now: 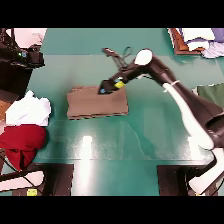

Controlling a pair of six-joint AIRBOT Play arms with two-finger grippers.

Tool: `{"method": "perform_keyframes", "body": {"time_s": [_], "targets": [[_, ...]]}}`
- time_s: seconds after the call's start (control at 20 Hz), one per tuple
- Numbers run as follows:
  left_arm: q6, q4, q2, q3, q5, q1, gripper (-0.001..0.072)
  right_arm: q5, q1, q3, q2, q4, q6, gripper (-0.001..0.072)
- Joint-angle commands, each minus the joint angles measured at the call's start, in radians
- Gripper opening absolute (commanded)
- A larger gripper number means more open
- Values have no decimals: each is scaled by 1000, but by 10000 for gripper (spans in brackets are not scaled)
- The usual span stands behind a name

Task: Fold the shirts.

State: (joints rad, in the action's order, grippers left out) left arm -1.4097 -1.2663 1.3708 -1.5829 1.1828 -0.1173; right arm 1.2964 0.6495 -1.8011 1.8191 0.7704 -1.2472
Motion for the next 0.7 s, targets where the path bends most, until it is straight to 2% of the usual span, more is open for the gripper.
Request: {"method": "perform_keyframes", "body": {"time_s": [0.0, 0.15, 0.2, 0.25, 0.3, 0.45, 0.65], "targets": [[9, 51, -1, 0, 22, -2, 28, 41, -146, 250, -129, 10, 0, 406], [31, 76, 0, 2, 21, 2, 28, -51, -256, 424, -193, 7, -1, 409], [30, 80, 0, 2, 22, 2, 28, -76, -284, 462, -194, 6, -1, 443], [31, 84, 0, 2, 21, 2, 28, -95, -299, 488, -187, 6, -2, 576], [31, 84, 0, 2, 21, 2, 28, -109, -311, 511, -174, 1, -2, 630], [30, 87, 0, 2, 17, 2, 28, -126, -309, 539, -103, -130, -1, 628], [31, 89, 0, 2, 14, 2, 28, -124, -260, 459, 32, -267, 0, 619]]}}
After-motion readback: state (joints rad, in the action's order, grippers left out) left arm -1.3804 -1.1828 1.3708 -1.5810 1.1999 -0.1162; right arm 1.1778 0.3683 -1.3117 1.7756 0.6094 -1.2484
